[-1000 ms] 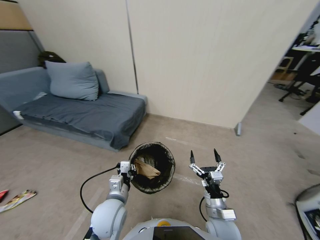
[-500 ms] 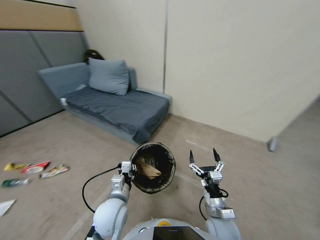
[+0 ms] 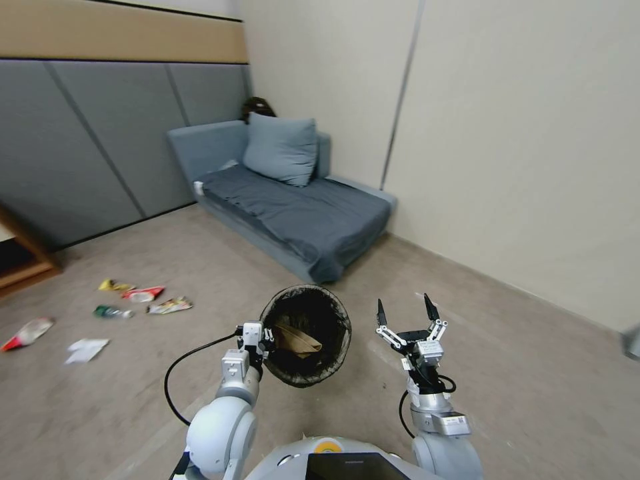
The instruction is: Pick up the trash bin, then pick up the garbage from the floor and place it into the trash bin.
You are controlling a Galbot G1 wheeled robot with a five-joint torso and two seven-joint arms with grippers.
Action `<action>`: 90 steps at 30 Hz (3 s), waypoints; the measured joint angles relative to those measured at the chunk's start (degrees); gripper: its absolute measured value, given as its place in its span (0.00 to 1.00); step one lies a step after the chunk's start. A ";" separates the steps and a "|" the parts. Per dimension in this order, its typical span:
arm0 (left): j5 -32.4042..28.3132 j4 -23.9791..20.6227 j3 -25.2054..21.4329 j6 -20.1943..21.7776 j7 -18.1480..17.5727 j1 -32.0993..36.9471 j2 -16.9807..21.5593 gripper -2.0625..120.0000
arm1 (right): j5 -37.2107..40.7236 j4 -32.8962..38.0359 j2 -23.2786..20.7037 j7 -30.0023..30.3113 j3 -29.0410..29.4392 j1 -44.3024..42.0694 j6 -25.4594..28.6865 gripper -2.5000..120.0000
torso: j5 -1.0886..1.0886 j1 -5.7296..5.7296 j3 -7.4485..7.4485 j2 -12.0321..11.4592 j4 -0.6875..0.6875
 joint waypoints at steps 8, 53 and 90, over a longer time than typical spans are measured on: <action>0.65 0.36 0.02 -0.58 0.03 0.02 -0.06 0.02 | -0.06 0.02 0.00 0.05 0.06 0.13 -0.15 0.84 | 0.00 0.00 0.00 0.00 0.00; 1.57 0.76 0.14 -2.41 -0.36 0.37 -0.12 0.02 | -1.46 -1.64 -0.01 -0.27 0.34 0.32 1.78 0.84 | 0.00 0.00 0.00 0.00 -0.02; 1.73 0.53 -0.19 -3.13 -0.48 0.47 0.20 0.02 | -1.39 -2.26 -0.01 -1.40 0.08 0.48 2.59 0.84 | 0.00 -0.01 0.00 0.00 0.00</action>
